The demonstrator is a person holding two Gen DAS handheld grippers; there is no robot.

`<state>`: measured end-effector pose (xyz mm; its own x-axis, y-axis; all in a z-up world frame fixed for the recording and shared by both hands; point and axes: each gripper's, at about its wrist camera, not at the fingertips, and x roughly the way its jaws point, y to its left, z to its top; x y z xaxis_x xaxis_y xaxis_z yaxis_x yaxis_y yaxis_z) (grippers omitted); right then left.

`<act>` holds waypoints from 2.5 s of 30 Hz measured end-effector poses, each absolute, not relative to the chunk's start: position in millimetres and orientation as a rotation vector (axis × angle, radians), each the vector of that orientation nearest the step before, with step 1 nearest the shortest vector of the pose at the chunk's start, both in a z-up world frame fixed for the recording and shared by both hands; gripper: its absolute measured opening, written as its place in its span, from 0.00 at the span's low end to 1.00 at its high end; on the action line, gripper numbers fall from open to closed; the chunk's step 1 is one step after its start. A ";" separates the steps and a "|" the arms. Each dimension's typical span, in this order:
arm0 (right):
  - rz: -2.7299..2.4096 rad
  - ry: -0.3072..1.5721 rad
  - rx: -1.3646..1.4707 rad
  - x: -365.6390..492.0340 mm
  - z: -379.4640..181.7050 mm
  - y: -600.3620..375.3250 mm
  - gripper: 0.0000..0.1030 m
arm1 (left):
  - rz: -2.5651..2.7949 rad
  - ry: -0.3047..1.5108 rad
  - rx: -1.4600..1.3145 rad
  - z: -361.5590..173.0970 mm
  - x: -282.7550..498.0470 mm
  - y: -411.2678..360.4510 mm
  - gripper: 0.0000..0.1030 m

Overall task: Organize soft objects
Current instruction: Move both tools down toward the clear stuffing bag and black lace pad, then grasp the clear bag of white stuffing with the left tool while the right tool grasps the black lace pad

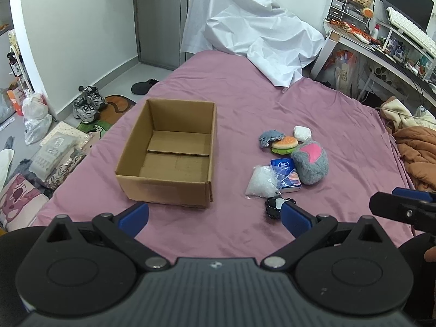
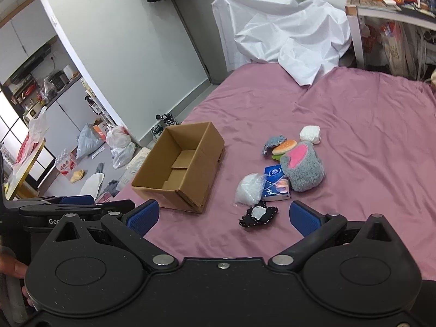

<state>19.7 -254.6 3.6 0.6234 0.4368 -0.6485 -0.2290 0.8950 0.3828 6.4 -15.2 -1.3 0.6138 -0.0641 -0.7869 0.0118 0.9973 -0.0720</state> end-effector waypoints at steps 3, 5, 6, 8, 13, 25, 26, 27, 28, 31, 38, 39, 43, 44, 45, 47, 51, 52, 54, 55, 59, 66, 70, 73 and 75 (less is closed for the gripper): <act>0.376 0.832 0.306 27.4 -6.4 -259.4 1.00 | -0.045 0.921 -0.067 -8.6 14.0 -18.0 0.99; 0.352 0.842 0.325 32.9 -13.2 -262.9 1.00 | -0.047 0.928 -0.069 -13.1 19.4 -20.1 0.98; 0.345 0.844 0.329 35.1 -15.9 -263.9 1.00 | -0.049 0.930 -0.069 -15.0 22.0 -21.1 0.98; 0.347 0.851 0.350 39.7 -21.0 -266.0 1.00 | -0.056 0.936 -0.069 -19.8 28.1 -23.3 0.98; 0.342 0.862 0.397 53.0 -33.0 -268.7 1.00 | -0.065 0.958 -0.073 -32.3 42.9 -27.4 0.97; 0.296 0.916 0.478 75.1 -65.4 -277.3 0.98 | -0.081 0.983 -0.092 -57.4 74.5 -31.8 0.90; 0.290 0.918 0.488 76.5 -67.8 -279.4 0.98 | -0.082 0.983 -0.093 -59.4 77.1 -32.4 0.89; 0.286 0.919 0.503 77.9 -69.9 -281.4 0.98 | -0.081 0.984 -0.094 -61.4 78.5 -33.1 0.86; 0.282 0.919 0.522 79.8 -72.2 -283.5 0.98 | -0.083 0.990 -0.096 -64.0 81.4 -33.4 0.85; 0.274 0.929 0.562 86.8 -79.3 -286.3 0.94 | -0.089 1.010 -0.105 -72.1 90.5 -35.5 0.77; 0.254 1.011 0.602 103.1 -98.9 -283.7 0.81 | -0.114 1.051 -0.107 -90.2 108.7 -46.1 0.64; 0.255 1.019 0.611 104.8 -101.4 -284.1 0.80 | -0.117 1.056 -0.109 -93.3 111.2 -48.2 0.62; 0.256 1.064 0.647 113.4 -113.7 -284.8 0.78 | -0.148 1.092 -0.127 -105.5 123.4 -57.4 0.54; 0.260 1.078 0.657 115.2 -116.6 -284.9 0.76 | -0.155 1.099 -0.134 -108.3 126.5 -59.6 0.52; 0.265 1.092 0.667 117.1 -119.4 -284.7 0.74 | -0.161 1.103 -0.140 -110.5 129.4 -61.6 0.50; 0.272 1.121 0.686 121.1 -125.7 -283.6 0.71 | -0.174 1.106 -0.149 -113.7 135.5 -65.6 0.50; 0.282 1.190 0.730 129.9 -141.7 -279.8 0.61 | -0.204 1.123 -0.153 -120.3 146.1 -72.8 0.50; 0.282 1.206 0.741 132.3 -145.5 -278.9 0.60 | -0.213 1.128 -0.156 -122.1 148.6 -74.2 0.49; 0.281 1.221 0.763 135.6 -150.4 -278.5 0.60 | -0.225 1.136 -0.153 -126.5 153.0 -77.4 0.49; 0.281 1.224 0.777 137.5 -153.4 -278.3 0.59 | -0.224 1.142 -0.146 -129.8 155.6 -78.7 0.49; 0.271 1.266 0.841 146.7 -169.9 -280.0 0.52 | -0.216 1.191 -0.167 -143.2 166.2 -78.4 0.49; 0.267 1.293 0.869 151.9 -181.5 -276.4 0.44 | -0.204 1.213 -0.208 -155.5 179.1 -75.6 0.51; 0.268 1.316 0.871 152.6 -187.5 -271.7 0.30 | -0.221 1.226 -0.246 -163.8 182.7 -79.0 0.53; 0.263 1.308 0.871 153.4 -188.0 -270.6 0.17 | -0.212 1.203 -0.252 -167.4 181.4 -82.3 0.53; 0.265 1.293 0.864 152.4 -186.1 -272.1 0.13 | -0.204 1.192 -0.263 -167.5 180.1 -81.7 0.46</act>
<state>152.4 -272.1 -186.1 0.2948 0.6202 -0.7269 0.2838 0.6696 0.6864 180.1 -81.7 -167.5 0.3577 -0.2931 -0.8866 0.0178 0.9514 -0.3073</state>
